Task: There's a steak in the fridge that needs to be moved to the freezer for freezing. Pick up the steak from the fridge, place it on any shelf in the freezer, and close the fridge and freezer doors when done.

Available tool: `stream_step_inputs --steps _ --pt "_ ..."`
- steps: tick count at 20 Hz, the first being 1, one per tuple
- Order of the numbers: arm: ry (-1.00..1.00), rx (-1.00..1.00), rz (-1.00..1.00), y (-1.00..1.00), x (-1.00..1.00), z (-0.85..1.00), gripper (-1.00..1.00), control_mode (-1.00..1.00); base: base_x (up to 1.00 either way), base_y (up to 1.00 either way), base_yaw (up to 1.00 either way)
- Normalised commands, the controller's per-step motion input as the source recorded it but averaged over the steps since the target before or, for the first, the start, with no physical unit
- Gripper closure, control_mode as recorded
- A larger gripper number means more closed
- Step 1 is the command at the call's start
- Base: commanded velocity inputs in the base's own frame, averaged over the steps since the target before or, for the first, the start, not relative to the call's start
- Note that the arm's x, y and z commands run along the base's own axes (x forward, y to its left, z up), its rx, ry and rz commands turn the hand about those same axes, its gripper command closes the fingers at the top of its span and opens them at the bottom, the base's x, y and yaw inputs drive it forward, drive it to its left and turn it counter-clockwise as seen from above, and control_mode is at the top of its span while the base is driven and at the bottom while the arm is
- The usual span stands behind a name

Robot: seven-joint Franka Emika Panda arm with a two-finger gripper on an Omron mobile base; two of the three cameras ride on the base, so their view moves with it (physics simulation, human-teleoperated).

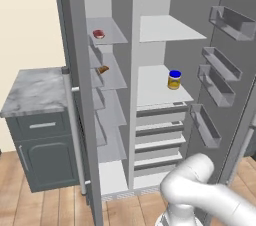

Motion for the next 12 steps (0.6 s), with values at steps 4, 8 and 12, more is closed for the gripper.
stream_step_inputs --steps 4,8,12 --pt "0.0 -0.01 -0.11 1.0 0.29 0.0 -1.0 -1.0 0.0 0.0 0.0" --pt "0.0 0.0 -0.21 1.0 0.18 0.0 -1.0 -1.0 0.0 0.0 0.0" --pt "0.01 0.0 -0.21 1.0 0.13 0.0 -1.0 -1.0 0.0 0.0 0.0"
